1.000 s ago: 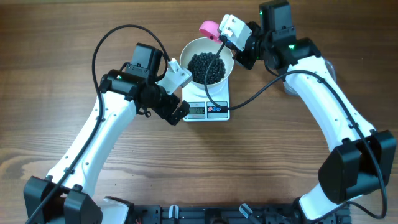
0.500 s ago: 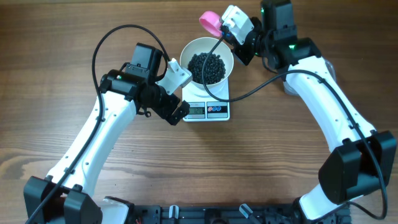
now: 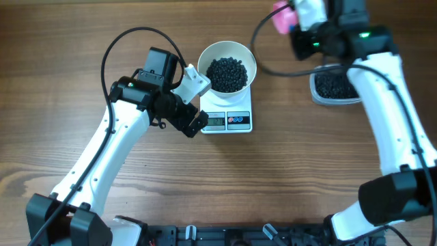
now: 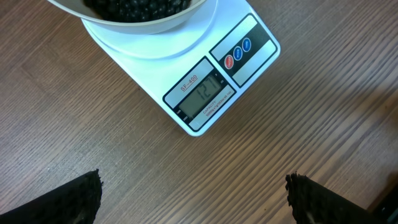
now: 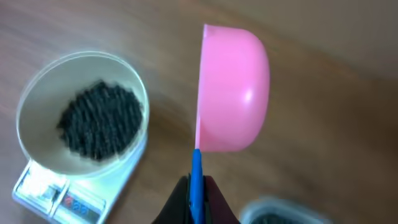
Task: Scoop item into bowl and weigh 150g on scale
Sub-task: 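Carry the empty pink scoop back right to the bean tub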
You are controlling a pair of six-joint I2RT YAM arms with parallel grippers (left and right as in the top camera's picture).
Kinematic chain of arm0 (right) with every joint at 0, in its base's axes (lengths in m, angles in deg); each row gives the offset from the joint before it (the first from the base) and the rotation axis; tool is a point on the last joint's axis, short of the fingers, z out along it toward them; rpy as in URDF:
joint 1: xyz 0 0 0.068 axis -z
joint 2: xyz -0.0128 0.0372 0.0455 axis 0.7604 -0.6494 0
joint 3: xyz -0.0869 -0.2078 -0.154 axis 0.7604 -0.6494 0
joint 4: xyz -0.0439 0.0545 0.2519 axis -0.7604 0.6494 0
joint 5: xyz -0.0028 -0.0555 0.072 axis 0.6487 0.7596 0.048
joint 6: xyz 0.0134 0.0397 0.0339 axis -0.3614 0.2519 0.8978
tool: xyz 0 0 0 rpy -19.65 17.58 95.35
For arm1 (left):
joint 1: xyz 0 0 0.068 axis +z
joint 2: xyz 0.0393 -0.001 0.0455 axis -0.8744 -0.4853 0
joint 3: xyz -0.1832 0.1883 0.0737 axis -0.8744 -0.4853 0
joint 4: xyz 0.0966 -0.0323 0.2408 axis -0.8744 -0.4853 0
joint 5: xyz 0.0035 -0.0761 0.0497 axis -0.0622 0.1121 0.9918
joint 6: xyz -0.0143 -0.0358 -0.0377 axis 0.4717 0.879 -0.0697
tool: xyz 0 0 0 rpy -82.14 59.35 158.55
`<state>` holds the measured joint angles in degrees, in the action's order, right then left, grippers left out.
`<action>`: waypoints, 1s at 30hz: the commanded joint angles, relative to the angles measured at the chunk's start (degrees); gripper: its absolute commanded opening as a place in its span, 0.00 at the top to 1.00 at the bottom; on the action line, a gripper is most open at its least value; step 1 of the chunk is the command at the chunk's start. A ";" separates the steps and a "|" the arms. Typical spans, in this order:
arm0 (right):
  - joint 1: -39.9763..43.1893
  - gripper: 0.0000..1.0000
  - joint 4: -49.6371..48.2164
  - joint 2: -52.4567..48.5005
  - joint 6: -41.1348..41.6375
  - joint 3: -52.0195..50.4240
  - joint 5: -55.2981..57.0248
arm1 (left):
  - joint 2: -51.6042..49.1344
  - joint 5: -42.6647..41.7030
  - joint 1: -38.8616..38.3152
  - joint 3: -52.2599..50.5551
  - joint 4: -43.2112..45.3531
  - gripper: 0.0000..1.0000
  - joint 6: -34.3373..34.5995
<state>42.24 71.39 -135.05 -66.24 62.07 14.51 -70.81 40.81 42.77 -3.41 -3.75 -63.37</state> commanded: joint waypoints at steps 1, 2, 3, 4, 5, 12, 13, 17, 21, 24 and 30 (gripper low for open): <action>4.48 0.96 7.96 1.44 1.68 1.49 0.76 | -0.33 -0.87 0.31 0.42 -0.02 0.00 -0.90; 5.66 0.96 9.73 1.44 1.70 1.46 0.76 | -0.33 -0.85 0.33 0.42 -0.02 0.00 -0.90; 6.64 0.96 10.95 1.44 1.70 1.46 0.83 | -0.33 -0.85 0.33 0.42 -0.02 0.00 -0.90; 7.96 0.96 12.22 1.44 1.92 1.44 1.70 | -0.33 -0.85 0.33 0.42 -0.02 0.00 -0.90; 8.70 0.96 13.05 1.40 2.01 1.42 2.21 | -0.33 -0.85 0.33 0.42 -0.02 0.00 -0.90; 13.75 0.96 20.17 1.33 3.65 -1.22 4.26 | -0.33 -0.85 0.33 0.42 -0.02 0.00 -0.90; 13.75 0.96 20.13 1.33 4.04 -1.68 4.59 | -0.33 -0.87 0.33 0.42 -0.02 0.00 -0.90; 14.08 0.96 20.09 1.33 6.54 -2.45 8.55 | -0.33 -0.85 0.33 0.42 -0.02 0.00 -0.90; 14.10 0.96 19.96 1.33 6.10 -2.45 8.61 | -0.33 -0.85 0.33 0.42 -0.02 0.00 -0.90; 14.10 0.96 20.28 1.36 6.58 -2.45 10.47 | -0.33 -0.85 0.33 0.42 -0.02 0.00 -0.90; 14.10 0.96 19.26 1.36 4.83 -2.45 10.47 | -0.33 -0.87 0.33 0.42 -0.02 0.00 -0.90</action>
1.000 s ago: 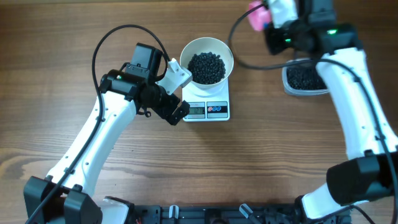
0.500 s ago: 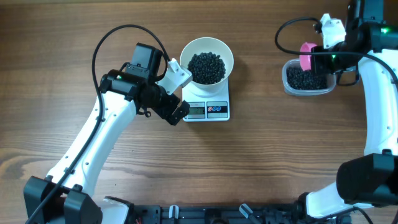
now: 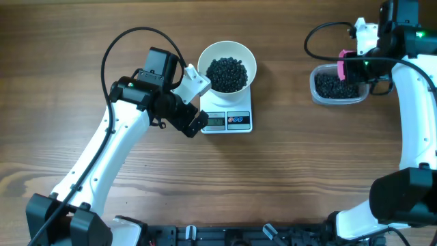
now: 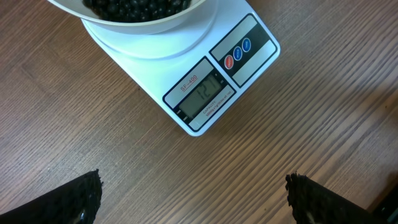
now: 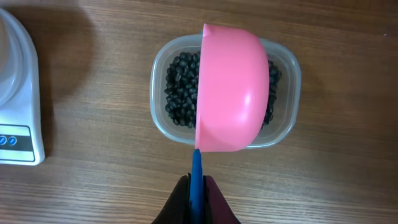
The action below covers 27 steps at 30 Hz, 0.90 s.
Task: Scoop item into bowl and weigh 150g on scale
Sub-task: 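Carry the empty pink scoop back right to the bean tub, then lower the pink scoop into the beans for another scoop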
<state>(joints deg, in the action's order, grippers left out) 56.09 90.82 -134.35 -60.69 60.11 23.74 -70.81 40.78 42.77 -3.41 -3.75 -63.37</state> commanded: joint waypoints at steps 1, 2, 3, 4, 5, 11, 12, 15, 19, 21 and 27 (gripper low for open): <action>0.24 0.96 0.17 0.66 -0.85 -0.48 2.21 | -0.33 -0.85 0.33 0.42 -0.02 0.00 -0.90; 0.24 0.96 0.61 0.66 -0.83 -0.48 3.67 | -0.33 -0.85 0.33 0.42 -0.02 0.00 -0.90; 0.24 0.96 0.98 0.66 -0.85 -0.48 4.92 | -0.33 -0.83 0.33 0.42 -0.02 0.00 -0.90; 0.24 0.96 1.18 0.66 -0.94 -0.48 5.79 | -0.33 -0.83 0.31 0.42 -0.02 0.00 -0.90; 0.24 0.96 1.14 0.66 -1.11 -0.59 6.34 | -0.33 -0.83 0.33 0.42 -0.02 0.00 -0.90; 0.24 0.96 0.35 0.63 -3.10 -1.92 9.99 | -0.33 -0.83 0.31 0.42 -0.02 0.00 -0.90; 0.24 0.96 -0.22 0.63 -3.85 -2.93 10.01 | -0.33 -0.83 0.33 0.42 -0.02 0.00 -0.90; 0.24 0.96 -2.54 0.63 -4.00 -6.67 11.67 | -0.33 -0.83 0.33 0.42 -0.02 0.00 -0.90; 0.24 0.96 -5.70 0.63 -5.33 -10.84 11.76 | -0.33 -0.83 0.33 0.42 -0.02 0.00 -0.92; 0.24 0.96 -7.63 0.63 -5.35 -12.04 11.76 | -0.33 -0.83 0.33 0.42 -0.02 0.00 -0.90; 0.24 0.96 -8.59 0.63 -7.37 -12.92 14.71 | -0.33 -0.83 0.33 0.42 -0.02 0.00 -0.90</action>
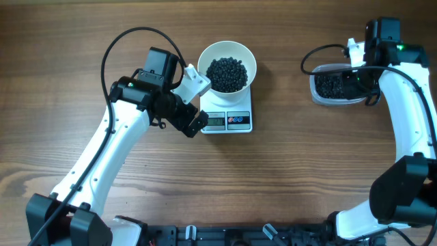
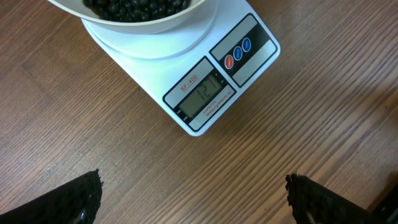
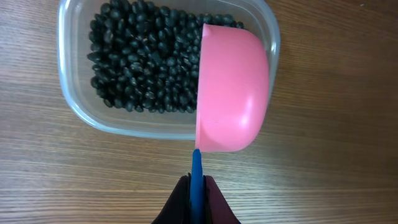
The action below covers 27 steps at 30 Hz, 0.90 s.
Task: Scoop item into bowl and weigh 150g on scale
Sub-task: 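Lower the pink scoop into the beans for another scoop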
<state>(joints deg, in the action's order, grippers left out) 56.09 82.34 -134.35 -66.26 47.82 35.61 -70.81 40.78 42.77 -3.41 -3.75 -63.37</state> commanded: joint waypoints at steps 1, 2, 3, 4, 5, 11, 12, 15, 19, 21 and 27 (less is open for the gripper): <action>0.24 0.96 0.20 0.63 -1.75 -0.63 3.37 | -0.33 -0.83 0.33 0.42 -0.02 0.00 -0.90; 0.24 0.96 0.26 0.63 -1.73 -0.72 3.54 | -0.33 -0.83 0.33 0.42 -0.02 0.00 -0.90; 0.24 0.96 0.17 0.63 -1.73 -0.72 3.54 | -0.33 -0.83 0.33 0.42 -0.02 0.00 -0.90; 0.26 0.96 -0.07 0.52 -1.75 -0.72 3.56 | -0.33 -0.83 0.33 0.42 -0.02 0.00 -0.90; 0.26 0.96 -0.26 0.44 -1.75 -0.74 3.65 | -0.33 -0.83 0.33 0.42 -0.02 0.00 -0.90; 0.42 0.96 -0.57 -3.98 -1.73 -0.74 4.17 | -0.33 -0.83 0.33 0.42 -0.02 0.00 -0.90; 0.42 0.96 -0.59 -4.76 -1.73 -0.74 4.20 | -0.33 -0.83 0.31 0.42 -0.02 0.00 -0.90; 0.39 0.95 -1.20 -6.80 -1.42 -0.74 4.20 | -0.33 -0.83 0.33 0.42 -0.02 0.00 -0.92; 0.39 0.96 -4.39 -7.85 -0.55 -0.72 3.15 | -0.33 -0.83 0.33 0.42 -0.02 0.00 -0.90; 0.39 0.96 -5.99 -7.85 0.39 -0.72 -0.85 | -0.33 -0.83 0.33 0.42 -0.02 0.00 -0.90; 0.39 0.96 -8.11 -7.85 5.18 -0.72 -13.22 | -0.33 -0.85 0.33 0.42 -0.02 0.00 -0.90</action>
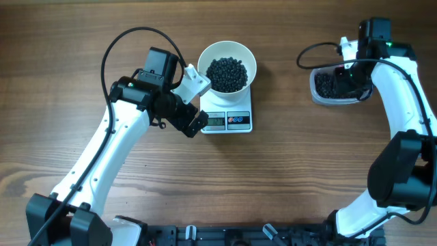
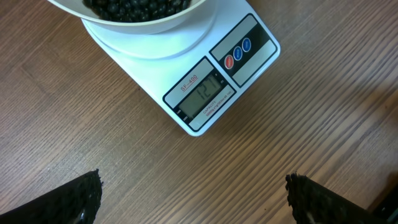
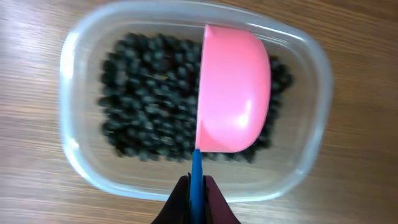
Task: Scoop item into bowl and weigh 150g on scale
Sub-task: 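Lower the pink scoop into the beans for another scoop, then lift the filled pink scoop and carry it left over the white bowl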
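Observation:
A white bowl (image 1: 227,65) of black beans stands on the white scale (image 1: 227,119); its display (image 2: 202,94) reads 121. My left gripper (image 2: 194,190) hovers open over bare wood in front of the scale. My right gripper (image 3: 196,190) is shut on the blue handle of a pink scoop (image 3: 233,99), whose cup hangs on its side over a clear tub of black beans (image 3: 143,124) at the far right (image 1: 334,85). Whether the cup touches the beans cannot be told.
The scale's buttons (image 2: 238,52) sit beside the display. Black cables loop above the table near both arms. Bare wooden tabletop (image 1: 287,178) lies in front of the scale and tub.
My right gripper has shifted so the pink scoop, which overlapped the tub's right edge, now hangs over the middle-right of the beans. The left arm and the scale reading are unchanged.
The scoop was first held to the right of the bowl, between it and the tub. Then it was above the tub of beans, then at the tub's right edge, and now over the beans inside. The scale showed 121 throughout and the left arm stayed put.

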You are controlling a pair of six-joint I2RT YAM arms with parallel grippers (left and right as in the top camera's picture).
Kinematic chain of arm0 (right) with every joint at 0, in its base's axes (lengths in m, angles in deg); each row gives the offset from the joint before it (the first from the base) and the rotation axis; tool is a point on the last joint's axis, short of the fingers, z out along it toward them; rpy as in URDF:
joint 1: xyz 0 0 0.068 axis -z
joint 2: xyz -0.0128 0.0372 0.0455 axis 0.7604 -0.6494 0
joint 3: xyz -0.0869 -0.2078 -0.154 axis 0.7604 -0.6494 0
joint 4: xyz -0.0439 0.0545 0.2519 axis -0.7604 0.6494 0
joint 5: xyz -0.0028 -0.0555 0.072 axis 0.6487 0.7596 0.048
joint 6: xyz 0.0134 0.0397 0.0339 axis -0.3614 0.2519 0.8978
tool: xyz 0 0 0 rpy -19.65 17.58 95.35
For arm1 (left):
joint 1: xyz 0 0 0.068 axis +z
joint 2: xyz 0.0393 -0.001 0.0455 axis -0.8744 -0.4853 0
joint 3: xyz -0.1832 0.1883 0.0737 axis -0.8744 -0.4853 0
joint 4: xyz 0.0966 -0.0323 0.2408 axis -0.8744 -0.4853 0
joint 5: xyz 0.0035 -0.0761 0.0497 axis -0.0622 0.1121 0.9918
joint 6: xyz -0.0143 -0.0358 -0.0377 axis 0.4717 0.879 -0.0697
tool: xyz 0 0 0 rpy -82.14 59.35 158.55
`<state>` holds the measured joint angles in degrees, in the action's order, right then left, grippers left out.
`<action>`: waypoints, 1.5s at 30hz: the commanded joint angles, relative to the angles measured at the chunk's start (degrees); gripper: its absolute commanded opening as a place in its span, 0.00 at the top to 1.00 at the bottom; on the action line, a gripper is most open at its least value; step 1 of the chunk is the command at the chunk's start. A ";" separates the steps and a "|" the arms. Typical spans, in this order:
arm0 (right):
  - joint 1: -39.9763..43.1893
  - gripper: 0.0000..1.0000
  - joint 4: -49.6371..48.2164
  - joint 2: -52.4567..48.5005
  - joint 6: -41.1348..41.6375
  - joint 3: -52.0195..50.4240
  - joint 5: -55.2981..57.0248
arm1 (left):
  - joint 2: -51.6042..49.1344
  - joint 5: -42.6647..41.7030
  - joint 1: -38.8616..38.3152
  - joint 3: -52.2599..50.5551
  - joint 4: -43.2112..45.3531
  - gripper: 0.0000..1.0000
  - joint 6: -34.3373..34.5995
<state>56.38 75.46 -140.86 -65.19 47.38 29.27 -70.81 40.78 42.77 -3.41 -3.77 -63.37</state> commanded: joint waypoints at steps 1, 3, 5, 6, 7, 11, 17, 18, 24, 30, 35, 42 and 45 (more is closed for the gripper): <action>0.11 0.96 -1.22 -1.33 4.04 -0.28 -8.02 | -0.33 -0.83 0.33 0.42 0.00 0.00 -0.90; 0.11 0.96 -1.22 -1.33 4.02 -0.28 -10.49 | -0.33 -0.83 0.33 0.42 0.00 0.00 -0.90; 0.11 0.96 -1.11 -1.33 4.00 -0.28 -12.48 | -0.33 -0.83 0.33 0.42 0.00 0.00 -0.90; 0.11 0.96 -1.14 -1.33 3.85 -0.28 -13.79 | -0.33 -0.83 0.33 0.42 0.00 0.00 -0.90; 0.11 0.96 -1.11 -1.33 3.76 -0.28 -14.58 | -0.33 -0.83 0.33 0.42 0.00 0.00 -0.90; 0.11 0.96 1.46 -1.33 3.39 -0.31 -12.61 | -0.33 -0.83 0.33 0.42 0.00 0.00 -0.90; 0.13 0.96 3.10 -1.33 -4.24 -0.28 2.47 | -0.33 -0.83 0.33 0.42 0.00 0.00 -0.90; 0.13 0.96 2.97 -1.33 -5.46 -0.28 4.57 | -0.33 -0.83 0.33 0.42 0.00 0.00 -0.90; 0.11 0.96 3.06 -1.33 -5.35 -0.28 -2.56 | -0.33 -0.85 0.33 0.42 0.00 0.00 -0.90; 0.11 0.96 3.93 -1.33 -5.09 -0.28 -20.79 | -0.33 -0.83 0.33 0.42 0.00 0.00 -0.90; 0.13 0.96 5.86 -1.33 -5.09 -0.31 -18.43 | -0.33 -0.83 0.33 0.42 0.00 0.00 -0.90; 0.13 0.96 7.91 -1.36 -2.36 -0.31 1.75 | -0.33 -0.83 0.33 0.42 0.00 0.00 -0.90; 0.68 0.96 7.15 -1.36 -2.19 -0.31 8.37 | -0.33 -0.83 0.33 0.42 0.00 0.00 -0.90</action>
<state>56.38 82.17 -140.91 -68.27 47.17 26.08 -70.81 40.78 42.77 -3.41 -3.75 -63.37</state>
